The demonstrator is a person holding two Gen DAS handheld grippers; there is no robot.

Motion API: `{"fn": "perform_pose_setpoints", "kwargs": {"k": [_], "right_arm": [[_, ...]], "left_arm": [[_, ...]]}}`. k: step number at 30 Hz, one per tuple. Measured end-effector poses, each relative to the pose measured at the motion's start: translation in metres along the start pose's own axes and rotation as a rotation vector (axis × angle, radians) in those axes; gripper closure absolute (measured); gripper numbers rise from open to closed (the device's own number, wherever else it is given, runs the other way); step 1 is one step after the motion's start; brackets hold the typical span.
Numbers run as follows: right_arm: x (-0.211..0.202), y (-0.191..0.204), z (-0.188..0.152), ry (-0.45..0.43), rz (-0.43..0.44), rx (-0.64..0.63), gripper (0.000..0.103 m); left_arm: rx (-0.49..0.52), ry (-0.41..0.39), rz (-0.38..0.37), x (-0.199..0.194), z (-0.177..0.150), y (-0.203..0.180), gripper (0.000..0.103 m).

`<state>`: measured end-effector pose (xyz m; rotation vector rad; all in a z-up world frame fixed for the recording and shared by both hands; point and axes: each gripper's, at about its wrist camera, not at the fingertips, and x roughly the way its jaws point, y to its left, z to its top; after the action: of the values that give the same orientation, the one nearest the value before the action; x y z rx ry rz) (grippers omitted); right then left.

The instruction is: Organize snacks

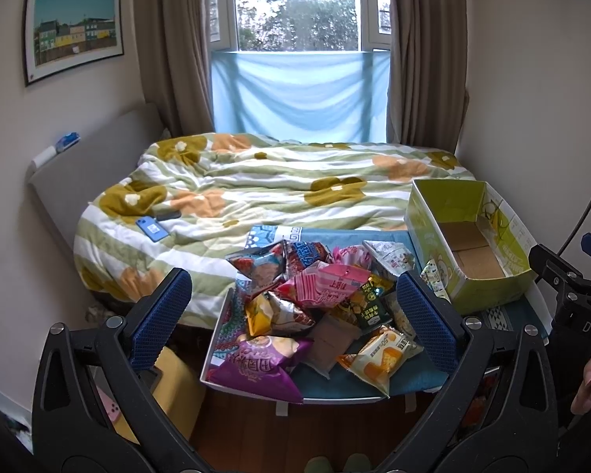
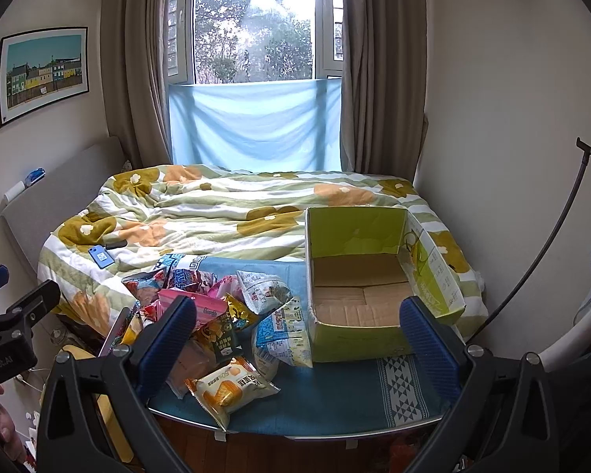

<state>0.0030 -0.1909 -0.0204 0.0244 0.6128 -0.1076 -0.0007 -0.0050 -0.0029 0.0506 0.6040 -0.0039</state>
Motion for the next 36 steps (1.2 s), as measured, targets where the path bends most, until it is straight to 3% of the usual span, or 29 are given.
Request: {"fn": "perform_pose_setpoints", "kwargs": {"k": [23, 30, 36], "right_arm": [[-0.001, 0.007, -0.001, -0.003, 0.003, 0.004, 0.0], [0.001, 0.011, 0.003, 0.024, 0.012, 0.007, 0.0], [0.019, 0.014, -0.008, 0.072, 0.056, -0.016, 0.0]], "left_arm": [[0.004, 0.001, 0.0, -0.004, -0.003, -0.002, 0.001], [-0.027, 0.072, 0.021, 0.002, -0.002, 0.012, 0.001], [-0.045, 0.183, 0.025, 0.032, -0.03, 0.032, 0.001]]}}
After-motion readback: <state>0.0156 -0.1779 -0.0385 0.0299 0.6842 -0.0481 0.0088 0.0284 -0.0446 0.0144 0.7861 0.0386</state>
